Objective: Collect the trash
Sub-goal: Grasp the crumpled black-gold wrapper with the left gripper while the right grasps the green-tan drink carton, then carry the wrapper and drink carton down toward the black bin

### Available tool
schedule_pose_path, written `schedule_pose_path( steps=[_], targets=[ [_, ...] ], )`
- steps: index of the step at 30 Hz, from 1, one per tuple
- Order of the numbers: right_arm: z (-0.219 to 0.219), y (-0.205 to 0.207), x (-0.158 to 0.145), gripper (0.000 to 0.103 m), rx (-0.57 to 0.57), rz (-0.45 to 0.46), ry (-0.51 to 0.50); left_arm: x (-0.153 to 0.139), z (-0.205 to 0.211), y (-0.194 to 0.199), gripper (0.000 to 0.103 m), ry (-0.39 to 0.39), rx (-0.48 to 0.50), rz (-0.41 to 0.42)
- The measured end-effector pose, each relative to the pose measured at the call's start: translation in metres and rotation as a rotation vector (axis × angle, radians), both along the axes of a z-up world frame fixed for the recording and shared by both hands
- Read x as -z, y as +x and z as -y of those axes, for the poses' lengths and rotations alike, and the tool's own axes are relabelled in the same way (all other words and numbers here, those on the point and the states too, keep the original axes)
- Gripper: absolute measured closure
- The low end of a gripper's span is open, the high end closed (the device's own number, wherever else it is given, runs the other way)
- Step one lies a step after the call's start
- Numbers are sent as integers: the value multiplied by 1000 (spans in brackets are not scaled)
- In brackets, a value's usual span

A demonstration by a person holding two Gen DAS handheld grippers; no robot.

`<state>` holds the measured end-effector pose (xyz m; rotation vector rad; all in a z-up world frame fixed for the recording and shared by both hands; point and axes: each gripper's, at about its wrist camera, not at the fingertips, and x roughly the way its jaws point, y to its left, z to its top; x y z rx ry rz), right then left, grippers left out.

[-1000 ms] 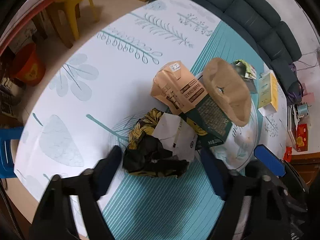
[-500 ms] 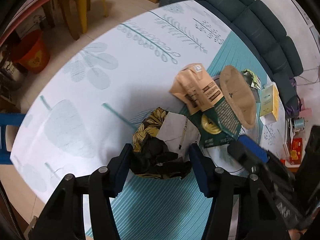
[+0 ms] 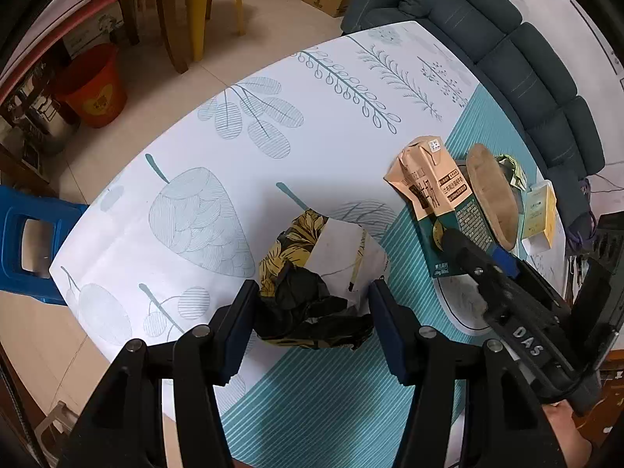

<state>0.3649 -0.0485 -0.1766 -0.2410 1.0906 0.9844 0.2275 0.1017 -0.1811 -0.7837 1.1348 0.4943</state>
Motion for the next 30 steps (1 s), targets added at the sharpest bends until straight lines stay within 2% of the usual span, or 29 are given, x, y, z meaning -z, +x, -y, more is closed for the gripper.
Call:
schedule_pose_path(
  steps=[4,6,9,15,22,30],
  targets=[
    [-9,-10,2,50,-30,69,-33,0,0,-1,47,-1,3,2],
    [-11,-15,2,58,-44,89,-39,0,1,-2,47,2,8,2],
    [-11,-22,-1,59,-57,95,-38,-3,3,-4,47,8,13,6],
    [-2,-44,-14,62,-61,54,-21,-10,8,-18,47,6,43,22],
    [14,-78,-27,62,1,-9,-12,-20,16,-49,47,10,112,48],
    [25,-154,-44,62,105,-13,-32,-39,12,-114,47,55,265,75]
  ],
)
